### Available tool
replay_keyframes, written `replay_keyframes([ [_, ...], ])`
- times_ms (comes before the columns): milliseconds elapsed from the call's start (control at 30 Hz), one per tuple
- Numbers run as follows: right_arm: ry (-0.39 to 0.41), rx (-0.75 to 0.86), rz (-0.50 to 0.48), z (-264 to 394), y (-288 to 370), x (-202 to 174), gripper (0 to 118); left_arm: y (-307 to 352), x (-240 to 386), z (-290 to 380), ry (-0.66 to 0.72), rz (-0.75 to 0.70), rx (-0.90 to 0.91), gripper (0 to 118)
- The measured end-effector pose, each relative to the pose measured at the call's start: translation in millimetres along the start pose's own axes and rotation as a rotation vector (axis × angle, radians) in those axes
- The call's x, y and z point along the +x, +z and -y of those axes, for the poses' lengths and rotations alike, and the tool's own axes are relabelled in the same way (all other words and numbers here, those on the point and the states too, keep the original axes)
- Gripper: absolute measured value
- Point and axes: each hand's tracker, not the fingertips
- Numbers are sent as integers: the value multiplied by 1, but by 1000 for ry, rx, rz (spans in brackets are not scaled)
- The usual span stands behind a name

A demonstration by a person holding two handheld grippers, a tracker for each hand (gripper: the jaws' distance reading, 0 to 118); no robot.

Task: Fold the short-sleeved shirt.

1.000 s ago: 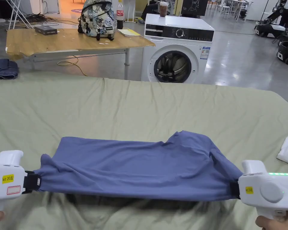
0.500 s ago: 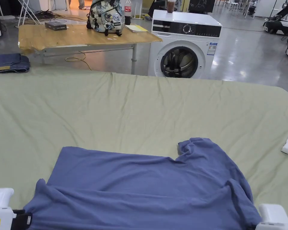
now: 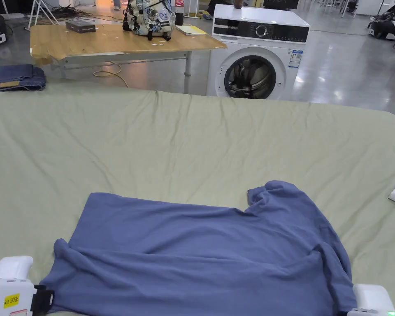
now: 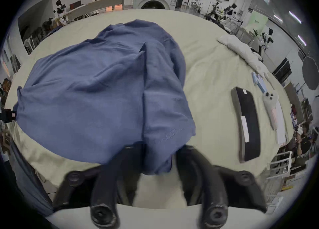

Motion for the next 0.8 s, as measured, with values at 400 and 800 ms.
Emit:
replay_keyframes([
  [400, -71, 380, -26, -64, 55, -15, 74, 40, 45, -69, -28, -1, 292, 61],
  [800, -93, 573, -102, -106, 50, -74, 0, 43, 82, -99, -96, -86, 548, 0],
])
